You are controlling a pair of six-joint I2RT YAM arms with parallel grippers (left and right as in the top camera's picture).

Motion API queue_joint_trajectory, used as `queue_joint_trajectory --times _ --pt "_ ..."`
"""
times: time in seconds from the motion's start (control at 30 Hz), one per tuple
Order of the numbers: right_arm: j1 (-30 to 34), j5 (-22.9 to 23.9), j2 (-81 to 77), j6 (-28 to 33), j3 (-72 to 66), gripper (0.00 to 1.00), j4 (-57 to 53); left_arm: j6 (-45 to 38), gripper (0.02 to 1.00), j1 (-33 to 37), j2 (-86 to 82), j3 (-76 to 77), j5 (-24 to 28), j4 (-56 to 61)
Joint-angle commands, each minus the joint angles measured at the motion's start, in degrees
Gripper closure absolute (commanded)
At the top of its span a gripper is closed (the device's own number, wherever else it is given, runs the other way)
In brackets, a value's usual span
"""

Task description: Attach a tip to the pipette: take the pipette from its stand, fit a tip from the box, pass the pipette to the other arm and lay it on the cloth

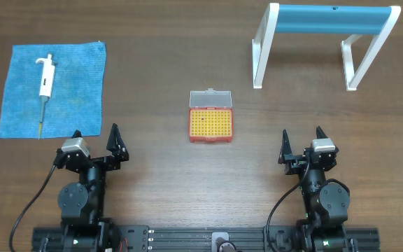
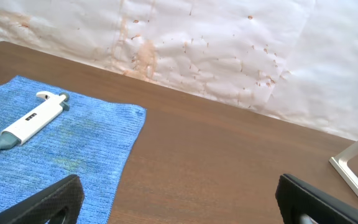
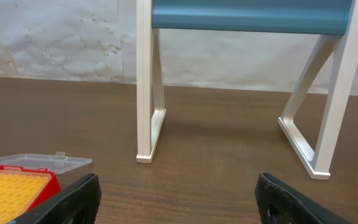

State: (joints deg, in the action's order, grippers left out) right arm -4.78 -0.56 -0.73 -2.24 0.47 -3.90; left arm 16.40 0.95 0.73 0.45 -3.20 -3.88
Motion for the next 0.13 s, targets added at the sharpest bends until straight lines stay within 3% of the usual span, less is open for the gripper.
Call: queue_joint_trajectory --times 0.03,0.13 --pt "0.2 -0.5 0.7 0.4 -0.2 0.189 -0.2 -0.3 0.023 0.2 -0.4 -0.1 0.0 -0.4" --pt "0.2 -0.5 0.7 0.4 -0.2 0.189 -0.2 -0.3 0.023 0.2 -0.4 -0.1 0.0 -0.4"
